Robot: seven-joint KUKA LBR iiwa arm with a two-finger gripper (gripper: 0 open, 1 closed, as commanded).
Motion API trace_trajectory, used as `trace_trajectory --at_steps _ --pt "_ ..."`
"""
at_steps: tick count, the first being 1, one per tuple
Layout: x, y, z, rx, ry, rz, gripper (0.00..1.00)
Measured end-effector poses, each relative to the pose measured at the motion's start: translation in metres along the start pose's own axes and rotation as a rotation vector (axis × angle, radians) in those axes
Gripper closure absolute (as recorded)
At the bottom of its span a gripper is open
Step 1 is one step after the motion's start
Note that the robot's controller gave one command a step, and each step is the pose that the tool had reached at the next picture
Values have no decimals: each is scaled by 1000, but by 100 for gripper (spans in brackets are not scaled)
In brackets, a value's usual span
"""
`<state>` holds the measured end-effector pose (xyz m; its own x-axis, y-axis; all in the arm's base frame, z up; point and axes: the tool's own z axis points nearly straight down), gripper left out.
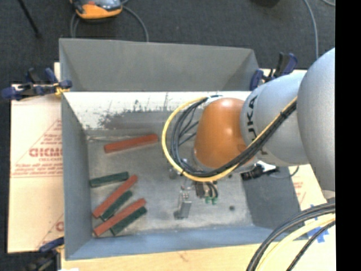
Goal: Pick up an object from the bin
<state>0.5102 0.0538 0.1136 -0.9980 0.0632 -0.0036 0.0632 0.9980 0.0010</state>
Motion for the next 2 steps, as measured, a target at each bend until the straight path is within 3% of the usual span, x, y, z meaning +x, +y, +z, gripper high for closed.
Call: trace_trajectory --at_steps 1,2 --pt "-20 101 22 0 1 211 100" --pt "-20 101 22 1 0 208 100"
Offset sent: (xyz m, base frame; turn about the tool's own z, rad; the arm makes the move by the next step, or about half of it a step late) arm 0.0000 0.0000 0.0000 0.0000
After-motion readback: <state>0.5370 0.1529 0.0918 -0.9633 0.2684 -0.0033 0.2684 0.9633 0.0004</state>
